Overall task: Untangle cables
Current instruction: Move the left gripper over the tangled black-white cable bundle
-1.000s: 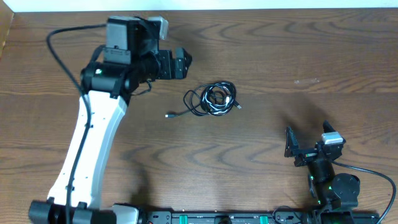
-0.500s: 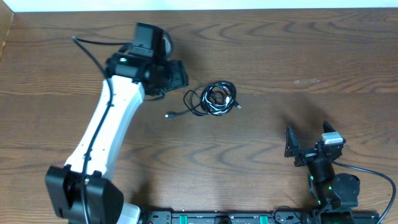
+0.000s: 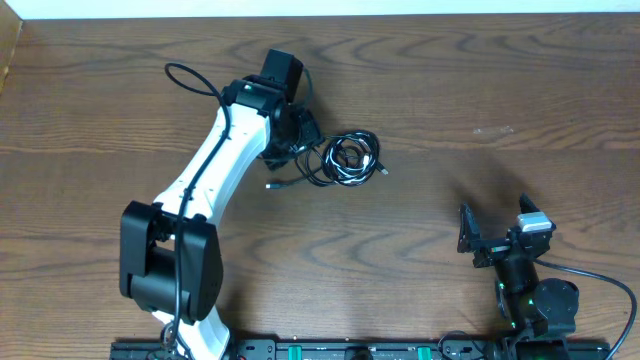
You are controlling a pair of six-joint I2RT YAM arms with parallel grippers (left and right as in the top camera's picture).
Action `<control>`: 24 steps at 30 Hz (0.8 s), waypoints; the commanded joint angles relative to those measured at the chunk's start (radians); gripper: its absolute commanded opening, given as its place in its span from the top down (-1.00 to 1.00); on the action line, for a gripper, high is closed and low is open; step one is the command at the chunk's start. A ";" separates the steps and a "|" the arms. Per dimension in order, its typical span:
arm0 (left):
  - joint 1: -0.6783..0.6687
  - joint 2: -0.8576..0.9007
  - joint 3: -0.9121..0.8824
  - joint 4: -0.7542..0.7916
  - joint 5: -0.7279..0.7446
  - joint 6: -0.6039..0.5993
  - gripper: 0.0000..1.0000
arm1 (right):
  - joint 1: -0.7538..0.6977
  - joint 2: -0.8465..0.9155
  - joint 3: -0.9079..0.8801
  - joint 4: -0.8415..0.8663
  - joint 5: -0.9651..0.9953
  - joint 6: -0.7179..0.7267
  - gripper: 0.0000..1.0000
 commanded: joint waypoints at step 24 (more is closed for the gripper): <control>0.021 0.010 0.010 0.014 0.157 0.178 0.03 | -0.007 -0.004 -0.002 -0.005 0.004 -0.001 -0.98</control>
